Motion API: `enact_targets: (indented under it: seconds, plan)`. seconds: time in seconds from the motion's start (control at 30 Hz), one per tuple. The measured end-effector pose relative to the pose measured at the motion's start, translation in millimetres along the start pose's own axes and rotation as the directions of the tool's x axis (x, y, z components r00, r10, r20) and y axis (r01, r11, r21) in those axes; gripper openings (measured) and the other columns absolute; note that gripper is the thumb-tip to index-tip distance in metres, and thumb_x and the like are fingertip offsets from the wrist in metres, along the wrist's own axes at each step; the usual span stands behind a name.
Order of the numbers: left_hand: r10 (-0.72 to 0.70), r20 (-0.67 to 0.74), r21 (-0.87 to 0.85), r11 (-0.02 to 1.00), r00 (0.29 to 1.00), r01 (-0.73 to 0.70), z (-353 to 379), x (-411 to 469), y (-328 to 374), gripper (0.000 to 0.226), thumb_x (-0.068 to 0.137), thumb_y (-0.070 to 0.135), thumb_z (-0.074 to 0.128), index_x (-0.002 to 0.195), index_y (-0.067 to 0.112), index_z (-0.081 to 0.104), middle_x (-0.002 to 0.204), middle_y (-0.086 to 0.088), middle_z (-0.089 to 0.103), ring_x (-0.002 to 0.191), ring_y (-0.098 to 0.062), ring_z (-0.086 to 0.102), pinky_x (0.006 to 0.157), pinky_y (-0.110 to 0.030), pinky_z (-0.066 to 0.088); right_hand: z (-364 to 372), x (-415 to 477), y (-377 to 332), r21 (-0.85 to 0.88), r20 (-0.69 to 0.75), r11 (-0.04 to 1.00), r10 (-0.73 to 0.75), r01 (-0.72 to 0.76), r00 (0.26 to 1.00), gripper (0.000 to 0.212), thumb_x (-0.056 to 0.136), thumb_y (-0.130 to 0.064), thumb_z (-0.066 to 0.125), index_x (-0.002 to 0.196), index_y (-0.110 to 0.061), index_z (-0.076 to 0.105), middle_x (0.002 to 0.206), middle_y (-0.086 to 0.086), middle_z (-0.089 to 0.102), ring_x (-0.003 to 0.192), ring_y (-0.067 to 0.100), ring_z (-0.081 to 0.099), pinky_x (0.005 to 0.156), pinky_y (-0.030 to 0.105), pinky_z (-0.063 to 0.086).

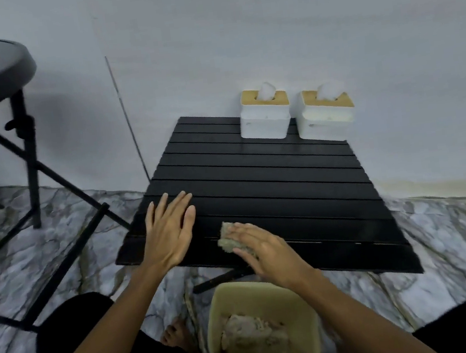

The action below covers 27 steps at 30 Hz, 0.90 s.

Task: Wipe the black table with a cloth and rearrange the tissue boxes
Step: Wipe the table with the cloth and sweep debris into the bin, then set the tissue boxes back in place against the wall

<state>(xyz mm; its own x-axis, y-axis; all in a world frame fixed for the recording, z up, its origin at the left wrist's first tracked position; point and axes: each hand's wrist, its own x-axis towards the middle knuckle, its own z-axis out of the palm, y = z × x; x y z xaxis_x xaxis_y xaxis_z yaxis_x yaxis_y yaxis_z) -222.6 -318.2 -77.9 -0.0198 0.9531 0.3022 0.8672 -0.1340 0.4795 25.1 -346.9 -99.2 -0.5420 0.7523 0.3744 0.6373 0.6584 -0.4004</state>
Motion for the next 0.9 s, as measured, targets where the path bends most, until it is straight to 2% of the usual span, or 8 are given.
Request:
enact_targets:
  seconds: [0.1, 0.17, 0.3, 0.43, 0.57, 0.73, 0.83, 0.9]
  plan:
    - [0.082, 0.053, 0.008, 0.997, 0.995, -0.082, 18.6, 0.9, 32.1, 0.067, 0.096, 0.062, 0.01, 0.146, 0.031, 0.042, 0.156, 0.011, 0.036, 0.151, -0.013, 0.012, 0.122, -0.042, -0.001, -28.2, -38.9, 30.2, -0.048, -0.077, 0.981, 0.185, -0.189, 0.98, 0.04, 0.103, -0.029, 0.056, 0.14, -0.017, 0.059, 0.143, -0.001, 0.06, 0.137, 0.011, 0.05, 0.119, 0.032, 0.036]
    - [0.114, 0.087, 0.003, 0.993, 0.99, -0.115, 30.1, 1.0, 50.0, 0.068, 0.096, 0.064, 0.01, 0.148, 0.031, 0.039, 0.157, 0.01, 0.034, 0.151, -0.014, 0.01, 0.122, -0.044, -0.001, -47.9, -63.3, 46.3, -0.069, -0.134, 0.941, 0.321, -0.332, 0.937, 0.039, 0.102, -0.027, 0.058, 0.14, -0.017, 0.059, 0.144, 0.001, 0.059, 0.138, 0.016, 0.05, 0.117, 0.037, 0.039]
    - [0.156, 0.159, 0.009, 0.987, 0.975, -0.16, 50.6, -3.4, 79.4, 0.07, 0.094, 0.063, 0.011, 0.151, 0.029, 0.033, 0.159, 0.007, 0.031, 0.151, -0.016, 0.009, 0.122, -0.043, -0.003, -79.0, -103.0, 72.6, -0.079, -0.307, 0.832, 0.504, -0.549, 0.807, 0.036, 0.099, -0.017, 0.063, 0.135, -0.011, 0.063, 0.138, 0.011, 0.063, 0.133, 0.029, 0.056, 0.108, 0.046, 0.049]
    - [0.179, 0.202, 0.028, 0.982, 0.963, -0.188, 65.4, -10.2, 98.0, 0.074, 0.088, 0.062, 0.015, 0.151, 0.026, 0.033, 0.159, 0.004, 0.031, 0.151, -0.019, 0.013, 0.121, -0.045, 0.002, -95.7, -114.2, 84.4, -0.077, -0.427, 0.681, 0.638, -0.729, 0.641, 0.035, 0.1, -0.016, 0.059, 0.134, -0.007, 0.062, 0.134, 0.016, 0.064, 0.133, 0.037, 0.053, 0.105, 0.047, 0.047]
    - [0.17, 0.203, 0.013, 0.984, 0.964, -0.176, 72.8, -13.6, 108.0, 0.066, 0.09, 0.053, 0.031, 0.149, 0.024, 0.036, 0.158, 0.003, 0.032, 0.149, -0.02, 0.018, 0.121, -0.045, 0.008, -97.0, -104.4, 97.3, -0.164, -0.433, 0.614, 0.658, -0.772, 0.616, 0.04, 0.104, -0.022, 0.043, 0.139, -0.005, 0.056, 0.137, 0.018, 0.061, 0.129, 0.04, 0.055, 0.112, 0.054, 0.042]
    - [0.172, 0.176, -0.001, 0.985, 0.969, -0.175, 75.4, -13.1, 108.1, 0.07, 0.088, 0.057, 0.024, 0.145, 0.023, 0.044, 0.154, 0.002, 0.039, 0.147, -0.021, 0.026, 0.12, -0.046, 0.016, -102.2, -99.7, 106.6, -0.264, -0.247, 0.515, 0.781, -0.816, 0.573, 0.074, 0.097, -0.067, 0.02, 0.154, -0.023, 0.034, 0.161, 0.008, 0.036, 0.148, 0.039, 0.028, 0.119, 0.056, 0.025]
    - [0.167, 0.162, 0.005, 0.985, 0.973, -0.17, 78.1, -13.8, 106.8, 0.069, 0.088, 0.058, 0.022, 0.142, 0.024, 0.048, 0.153, 0.003, 0.041, 0.146, -0.02, 0.027, 0.12, -0.045, 0.016, -106.0, -94.0, 104.1, -0.373, -0.213, 0.467, 0.798, -0.802, 0.564, 0.081, 0.093, -0.077, 0.024, 0.156, -0.026, 0.03, 0.164, 0.007, 0.028, 0.15, 0.045, 0.018, 0.118, 0.064, 0.015]
    - [0.158, 0.161, 0.012, 0.987, 0.974, -0.162, 79.6, -12.5, 107.5, 0.068, 0.088, 0.059, 0.023, 0.141, 0.026, 0.049, 0.152, 0.006, 0.042, 0.146, -0.018, 0.028, 0.121, -0.043, 0.015, -106.8, -81.3, 99.3, -0.453, -0.258, 0.485, 0.732, -0.748, 0.631, 0.079, 0.092, -0.073, 0.032, 0.15, -0.021, 0.044, 0.158, 0.011, 0.041, 0.147, 0.048, 0.025, 0.116, 0.066, 0.018]
